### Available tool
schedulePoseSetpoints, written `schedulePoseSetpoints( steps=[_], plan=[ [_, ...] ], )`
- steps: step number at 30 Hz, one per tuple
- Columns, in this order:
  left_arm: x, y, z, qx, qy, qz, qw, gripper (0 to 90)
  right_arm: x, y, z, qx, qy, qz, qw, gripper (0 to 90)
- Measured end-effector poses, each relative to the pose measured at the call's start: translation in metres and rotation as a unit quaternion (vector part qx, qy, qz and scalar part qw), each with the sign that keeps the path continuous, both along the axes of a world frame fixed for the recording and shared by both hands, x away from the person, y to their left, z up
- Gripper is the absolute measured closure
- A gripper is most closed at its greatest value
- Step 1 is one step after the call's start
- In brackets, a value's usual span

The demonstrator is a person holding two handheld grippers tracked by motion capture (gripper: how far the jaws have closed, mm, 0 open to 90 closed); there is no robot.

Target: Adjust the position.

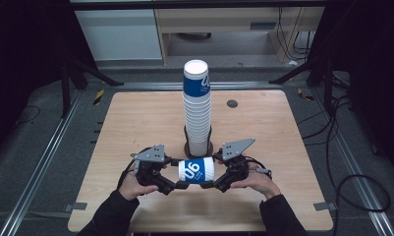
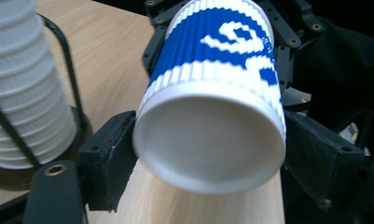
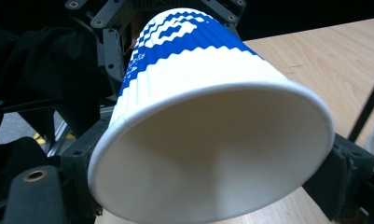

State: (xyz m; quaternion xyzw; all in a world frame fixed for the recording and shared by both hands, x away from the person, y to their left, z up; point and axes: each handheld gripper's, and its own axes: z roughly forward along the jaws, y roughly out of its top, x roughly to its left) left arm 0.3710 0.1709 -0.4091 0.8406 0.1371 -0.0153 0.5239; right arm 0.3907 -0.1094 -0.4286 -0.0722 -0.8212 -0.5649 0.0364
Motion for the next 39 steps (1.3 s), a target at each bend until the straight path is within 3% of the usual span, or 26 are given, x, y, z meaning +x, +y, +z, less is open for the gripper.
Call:
schedulePoseSetpoints(
  steps=[6, 12, 17, 19, 21, 24, 30, 37, 39],
  plan=[
    [0.003, 0.008, 0.001, 0.045, -0.012, 0.012, 0.9989, 15.8, 0.001, -0.007, 0.004, -0.024, -0.016, -0.02, 0.9994, 15.4],
    [0.006, 0.003, -0.009, 0.097, -0.024, 0.014, 0.9949, 15.5, 0.001, -0.002, -0.004, -0.084, -0.034, -0.028, 0.9955, 15.2],
    [0.003, -0.009, -0.019, 0.146, -0.031, -0.006, 0.9888, 15.3, -0.001, 0.008, -0.012, -0.128, -0.039, -0.02, 0.9908, 15.2],
    [0.001, -0.015, -0.023, 0.169, -0.038, -0.016, 0.9847, 15.3, -0.002, 0.013, -0.015, -0.141, -0.039, -0.013, 0.9892, 15.2],
    [0.0, -0.019, -0.027, 0.182, -0.039, -0.024, 0.9822, 15.5, -0.004, 0.017, -0.017, -0.152, -0.042, -0.006, 0.9874, 15.2],
    [-0.002, -0.023, -0.03, 0.195, -0.041, -0.033, 0.9794, 16.6, -0.006, 0.022, -0.02, -0.164, -0.042, 0.004, 0.9855, 15.2],
    [-0.004, -0.028, -0.035, 0.203, -0.04, -0.043, 0.9773, 23.7, -0.009, 0.029, -0.022, -0.174, -0.045, 0.017, 0.9836, 15.2],
    [-0.003, -0.027, -0.035, 0.201, -0.034, -0.046, 0.9778, 27.6, -0.009, 0.029, -0.022, -0.176, -0.046, 0.016, 0.9831, 15.0],
    [-0.002, -0.027, -0.035, 0.196, -0.035, -0.044, 0.9791, 27.6, -0.008, 0.029, -0.022, -0.174, -0.047, 0.015, 0.9835, 14.0]
  ],
)
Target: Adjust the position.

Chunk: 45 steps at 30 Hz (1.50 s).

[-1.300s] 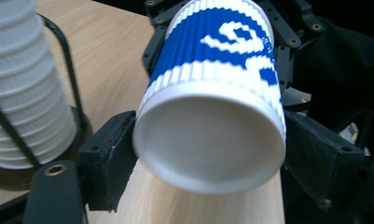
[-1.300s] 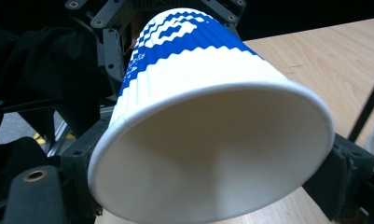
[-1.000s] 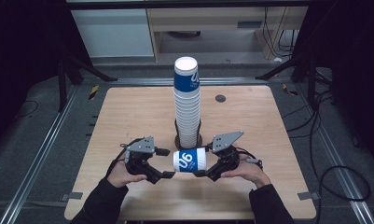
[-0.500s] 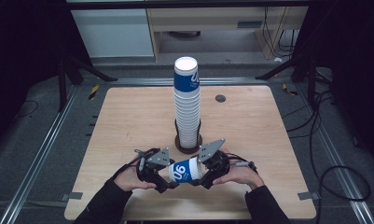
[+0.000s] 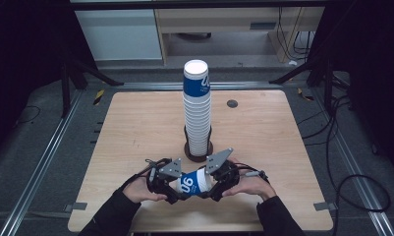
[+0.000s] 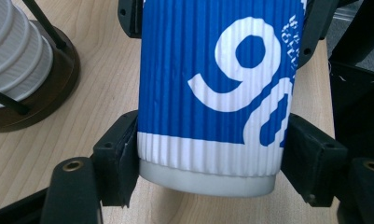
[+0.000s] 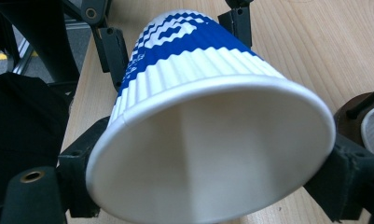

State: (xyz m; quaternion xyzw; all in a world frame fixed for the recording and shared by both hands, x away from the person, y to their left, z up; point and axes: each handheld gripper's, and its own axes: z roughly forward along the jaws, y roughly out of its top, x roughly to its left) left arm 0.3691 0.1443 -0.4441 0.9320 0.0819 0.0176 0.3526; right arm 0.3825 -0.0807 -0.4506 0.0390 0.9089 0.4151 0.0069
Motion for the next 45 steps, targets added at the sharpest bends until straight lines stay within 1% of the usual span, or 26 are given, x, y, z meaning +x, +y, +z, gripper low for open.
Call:
schedulePoseSetpoints(
  steps=[1, 3, 4, 6, 8, 10, 11, 13, 16, 17, 19, 21, 22, 23, 26, 28, 29, 30, 33, 35, 38, 39, 43, 45],
  plan=[
    [0.0, 0.0, 0.0, -0.008, 0.003, 0.0, 1.0, 27.6, 0.0, 0.0, 0.0, 0.003, -0.002, -0.003, 1.0, 13.5],
    [0.001, 0.003, 0.002, -0.014, 0.003, 0.006, 0.9999, 27.7, 0.0, -0.001, 0.002, 0.012, -0.003, -0.007, 0.9999, 12.2],
    [0.002, 0.004, 0.003, -0.013, 0.002, 0.008, 0.9999, 27.7, 0.001, -0.002, 0.004, 0.016, -0.005, -0.01, 0.9998, 10.3],
    [0.003, 0.007, 0.005, -0.022, 0.003, 0.012, 0.9997, 27.7, 0.002, -0.005, 0.007, 0.026, -0.007, -0.019, 0.9995, 8.9],
    [0.005, 0.011, 0.007, -0.032, 0.003, 0.018, 0.9993, 27.7, 0.003, -0.009, 0.011, 0.042, -0.007, -0.028, 0.9987, 7.5],
    [0.006, 0.014, 0.009, -0.042, 0.003, 0.025, 0.9988, 27.7, 0.004, -0.014, 0.016, 0.06, -0.006, -0.036, 0.9975, 7.3],
    [0.007, 0.017, 0.01, -0.05, 0.003, 0.03, 0.9983, 27.7, 0.004, -0.016, 0.018, 0.071, -0.008, -0.04, 0.9966, 7.3],
    [0.009, 0.02, 0.012, -0.062, 0.001, 0.039, 0.9973, 27.7, 0.005, -0.022, 0.024, 0.091, -0.007, -0.054, 0.9943, 7.3],
    [0.011, 0.027, 0.016, -0.092, -0.001, 0.056, 0.9942, 27.7, 0.008, -0.03, 0.029, 0.112, -0.01, -0.071, 0.9911, 7.3],
    [0.011, 0.029, 0.018, -0.105, -0.002, 0.06, 0.9926, 27.7, 0.008, -0.032, 0.03, 0.118, -0.01, -0.077, 0.99, 7.3],
    [0.011, 0.032, 0.021, -0.126, -0.005, 0.067, 0.9897, 27.7, 0.01, -0.035, 0.032, 0.134, -0.005, -0.087, 0.9871, 7.3],
    [0.01, 0.033, 0.023, -0.145, -0.008, 0.068, 0.9871, 27.6, 0.011, -0.036, 0.033, 0.152, 0.001, -0.093, 0.9841, 7.6],
    [0.01, 0.033, 0.023, -0.149, -0.009, 0.068, 0.9865, 27.6, 0.012, -0.037, 0.034, 0.161, 0.005, -0.096, 0.9823, 7.5],
    [0.009, 0.033, 0.024, -0.154, -0.012, 0.068, 0.9857, 27.7, 0.012, -0.037, 0.034, 0.166, 0.007, -0.096, 0.9814, 7.6],
    [0.006, 0.03, 0.025, -0.161, -0.017, 0.068, 0.9844, 27.7, 0.012, -0.037, 0.035, 0.181, 0.015, -0.093, 0.9789, 7.8],
    [0.005, 0.028, 0.025, -0.162, -0.02, 0.067, 0.9843, 27.7, 0.011, -0.036, 0.035, 0.192, 0.021, -0.09, 0.977, 8.4],
    [0.004, 0.026, 0.026, -0.164, -0.023, 0.067, 0.9839, 27.7, 0.011, -0.035, 0.035, 0.199, 0.028, -0.087, 0.9757, 8.5],
    [0.003, 0.025, 0.026, -0.164, -0.023, 0.065, 0.984, 27.7, 0.011, -0.034, 0.035, 0.203, 0.032, -0.084, 0.9751, 8.6],
    [0.0, 0.021, 0.026, -0.163, -0.027, 0.06, 0.9844, 27.7, 0.01, -0.03, 0.033, 0.198, 0.035, -0.08, 0.9762, 9.1],
    [-0.001, 0.019, 0.026, -0.162, -0.03, 0.059, 0.9846, 27.7, 0.01, -0.027, 0.032, 0.2, 0.04, -0.075, 0.9761, 9.5],
    [-0.003, 0.016, 0.027, -0.163, -0.032, 0.054, 0.9846, 27.7, 0.009, -0.025, 0.031, 0.208, 0.053, -0.067, 0.9743, 11.6],
    [-0.004, 0.015, 0.027, -0.163, -0.034, 0.054, 0.9846, 27.7, 0.009, -0.023, 0.03, 0.213, 0.059, -0.065, 0.9731, 12.1],
    [-0.006, 0.013, 0.027, -0.158, -0.037, 0.05, 0.9854, 27.8, 0.009, -0.019, 0.027, 0.207, 0.067, -0.059, 0.9742, 13.0],
    [-0.006, 0.012, 0.026, -0.158, -0.037, 0.049, 0.9855, 27.8, 0.009, -0.017, 0.026, 0.208, 0.072, -0.055, 0.9741, 13.6]
  ],
)
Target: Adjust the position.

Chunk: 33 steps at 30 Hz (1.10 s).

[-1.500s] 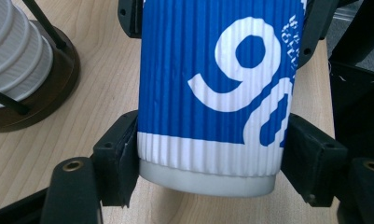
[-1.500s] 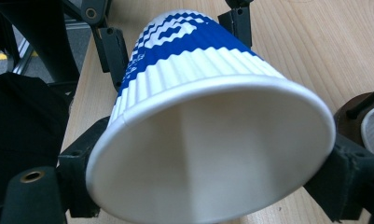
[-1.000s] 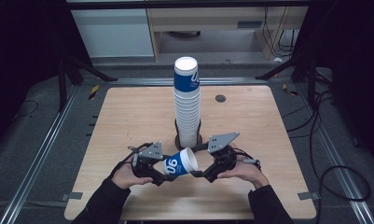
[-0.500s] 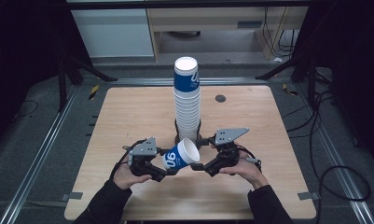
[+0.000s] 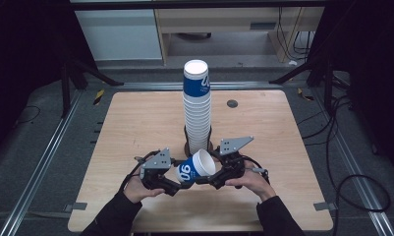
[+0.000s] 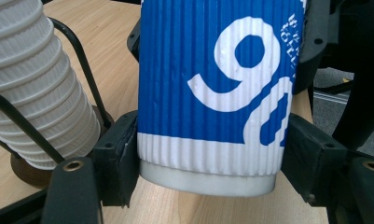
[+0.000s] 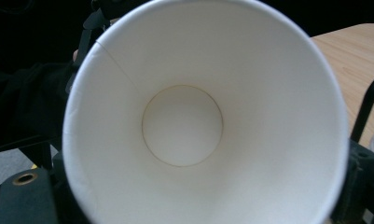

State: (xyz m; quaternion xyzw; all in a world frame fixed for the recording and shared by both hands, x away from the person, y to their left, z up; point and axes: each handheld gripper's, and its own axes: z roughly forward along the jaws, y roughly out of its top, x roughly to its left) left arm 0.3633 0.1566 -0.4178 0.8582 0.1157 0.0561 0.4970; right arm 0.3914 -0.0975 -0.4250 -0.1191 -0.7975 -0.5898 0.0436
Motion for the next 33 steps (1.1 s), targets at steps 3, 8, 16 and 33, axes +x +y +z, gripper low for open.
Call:
schedulePoseSetpoints(
  steps=[3, 8, 16, 33],
  plan=[
    [0.0, 0.0, 0.0, 0.001, -0.001, -0.002, 1.0, 27.8, 0.0, 0.001, -0.001, 0.003, 0.005, 0.004, 1.0, 15.6],
    [0.001, 0.0, -0.001, 0.004, 0.001, -0.002, 1.0, 27.5, 0.0, 0.001, -0.002, 0.005, 0.011, 0.013, 0.9998, 19.0],
    [0.001, 0.0, -0.001, 0.006, 0.003, 0.003, 1.0, 24.1, -0.001, -0.001, 0.001, 0.007, -0.002, 0.004, 1.0, 20.1],
    [0.02, 0.032, -0.002, 0.016, 0.01, 0.106, 0.9942, 18.7, 0.007, -0.04, 0.013, -0.019, -0.031, -0.101, 0.9942, 19.9]
  ],
)
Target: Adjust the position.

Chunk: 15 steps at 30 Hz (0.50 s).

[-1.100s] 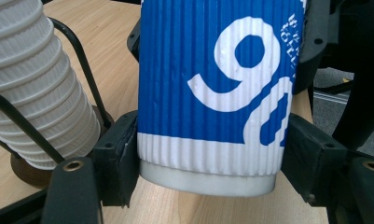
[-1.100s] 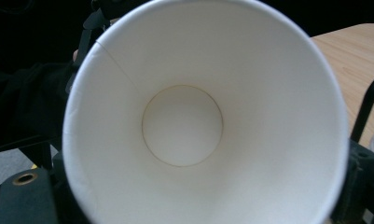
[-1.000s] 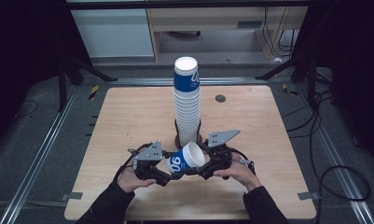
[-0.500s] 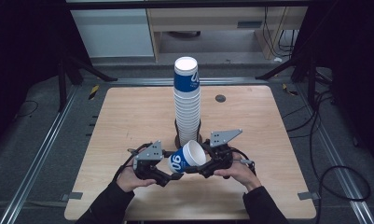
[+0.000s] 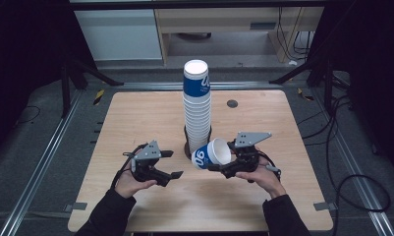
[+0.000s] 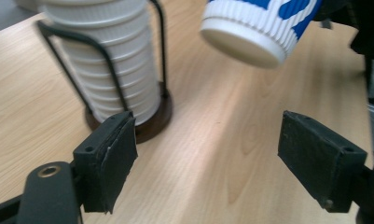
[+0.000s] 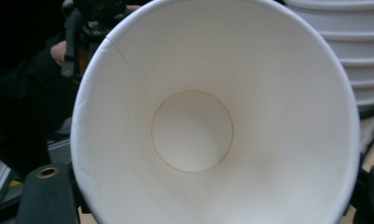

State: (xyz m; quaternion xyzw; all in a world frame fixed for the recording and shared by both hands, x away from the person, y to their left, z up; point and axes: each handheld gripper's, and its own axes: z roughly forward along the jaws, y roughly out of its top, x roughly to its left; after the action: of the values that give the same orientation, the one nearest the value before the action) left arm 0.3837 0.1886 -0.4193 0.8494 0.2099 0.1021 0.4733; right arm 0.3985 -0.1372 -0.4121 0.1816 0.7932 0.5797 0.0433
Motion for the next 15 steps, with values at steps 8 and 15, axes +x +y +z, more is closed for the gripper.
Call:
schedulePoseSetpoints(
  steps=[8, 15],
  plan=[
    [0.009, 0.014, -0.004, -0.004, 0.007, 0.062, 0.9981, 18.6, 0.004, -0.016, 0.002, -0.028, -0.001, -0.055, 0.9981, 19.8],
    [0.013, 0.021, -0.002, -0.008, 0.007, 0.094, 0.9955, 18.7, 0.008, -0.026, 0.002, -0.068, -0.001, -0.114, 0.9911, 19.8]
  ],
)
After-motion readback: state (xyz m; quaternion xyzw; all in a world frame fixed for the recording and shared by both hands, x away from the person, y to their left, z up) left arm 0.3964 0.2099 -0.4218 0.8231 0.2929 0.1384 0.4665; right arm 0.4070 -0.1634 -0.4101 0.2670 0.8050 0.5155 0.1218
